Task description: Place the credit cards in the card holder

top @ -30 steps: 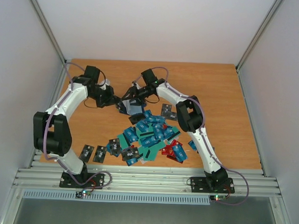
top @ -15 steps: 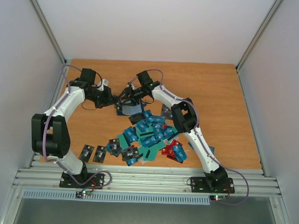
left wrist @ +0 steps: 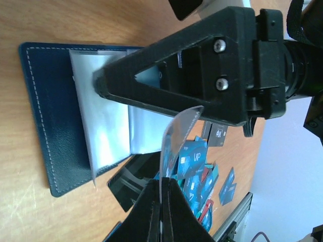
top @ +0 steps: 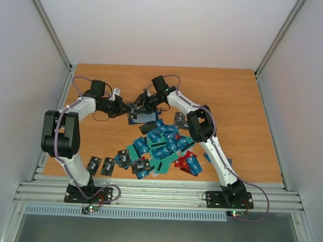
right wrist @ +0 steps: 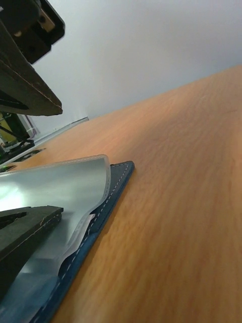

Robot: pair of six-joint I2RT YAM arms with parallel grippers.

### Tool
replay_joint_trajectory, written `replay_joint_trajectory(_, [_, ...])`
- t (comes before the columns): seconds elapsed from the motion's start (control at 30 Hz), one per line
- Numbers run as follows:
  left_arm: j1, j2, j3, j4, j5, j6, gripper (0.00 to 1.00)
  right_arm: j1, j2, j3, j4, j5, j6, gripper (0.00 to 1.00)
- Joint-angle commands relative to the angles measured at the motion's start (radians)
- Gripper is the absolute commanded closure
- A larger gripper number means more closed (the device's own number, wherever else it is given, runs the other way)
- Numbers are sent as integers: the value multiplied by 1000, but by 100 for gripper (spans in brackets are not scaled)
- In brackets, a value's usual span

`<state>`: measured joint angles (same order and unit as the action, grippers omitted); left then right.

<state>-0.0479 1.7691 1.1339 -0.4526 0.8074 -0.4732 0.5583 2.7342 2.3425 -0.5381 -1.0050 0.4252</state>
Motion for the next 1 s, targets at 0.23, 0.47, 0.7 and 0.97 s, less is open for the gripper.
replay_joint_trajectory(0.23, [-17,153,-23,97,25,34,100,-11,-4,42,-41,0,45,49])
replay_joint_trajectory(0.47, [-17,177,-23,120,17,30,100,-13,-10,44,-63,-13,35,49])
replay_joint_trajectory(0.7, [-17,200,7,143,28,21,100,-24,-39,76,-91,-32,32,49])
replay_joint_trajectory(0.97, [-18,245,69,187,56,-27,100,-63,-96,88,-204,-24,-58,49])
